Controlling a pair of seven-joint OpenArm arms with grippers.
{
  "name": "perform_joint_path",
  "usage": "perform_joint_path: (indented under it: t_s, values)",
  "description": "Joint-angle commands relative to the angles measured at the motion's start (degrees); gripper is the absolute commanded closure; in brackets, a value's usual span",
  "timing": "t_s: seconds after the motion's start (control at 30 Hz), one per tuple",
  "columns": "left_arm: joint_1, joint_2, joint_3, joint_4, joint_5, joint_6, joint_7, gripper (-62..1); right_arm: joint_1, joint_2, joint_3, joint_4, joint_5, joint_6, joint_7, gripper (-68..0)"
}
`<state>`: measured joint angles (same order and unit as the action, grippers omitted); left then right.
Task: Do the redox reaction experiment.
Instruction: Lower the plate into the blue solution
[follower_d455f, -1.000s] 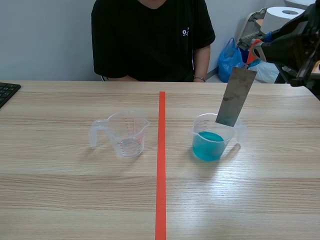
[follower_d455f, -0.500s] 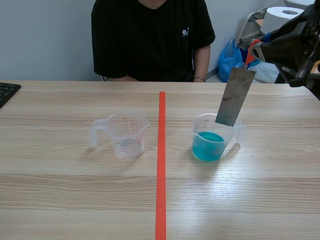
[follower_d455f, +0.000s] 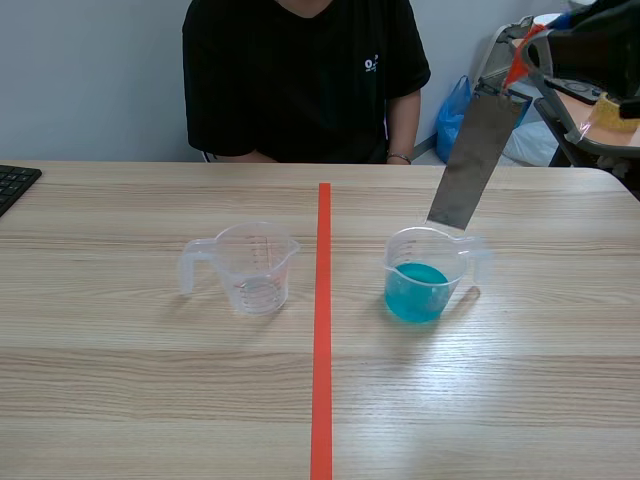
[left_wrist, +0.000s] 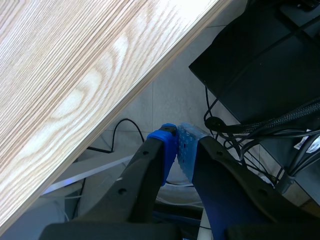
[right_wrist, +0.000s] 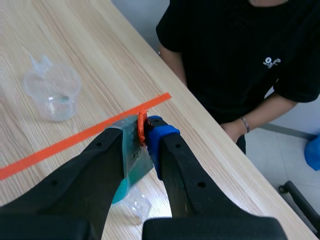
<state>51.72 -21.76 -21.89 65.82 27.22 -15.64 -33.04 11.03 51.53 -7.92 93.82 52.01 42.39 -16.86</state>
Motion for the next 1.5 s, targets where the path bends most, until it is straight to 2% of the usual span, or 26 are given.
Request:
perform_joint_path:
  t_s: [0.0,0.2,0.3,0.93,1.27,1.47]
  values:
    - [0.2,-0.2,-0.4,0.2,-0.1,0.1,-0.5,-2.7,0.7,2.0,1.2,1.6,2.5,0.3,0.4,-0.7]
    - [0.2,-0.2,-0.4,0.2,-0.1,0.1,-0.5,-2.7,0.9,3.4,2.4,3.5,8.1,0.3,-1.7,-0.7]
    - [0.2,-0.2,-0.4,0.2,-0.1,0.1,-0.5,-2.7,0.9,3.4,2.7,3.6,9.1,0.3,-2.5,-0.7]
    - [0.2,-0.2,-0.4,0.2,-0.1,0.1,-0.5,-2.7,0.9,2.8,2.5,3.5,9.1,0.3,-2.8,-0.7]
    - [0.2,-0.2,-0.4,0.2,-0.1,0.1,-0.5,-2.7,0.2,-0.3,2.0,3.5,8.6,0.3,-5.8,-0.7]
    - [0.2,-0.2,-0.4,0.2,-0.1,0.1,-0.5,-2.7,0.2,-2.2,-0.1,3.4,6.3,0.3,-6.2,-0.7]
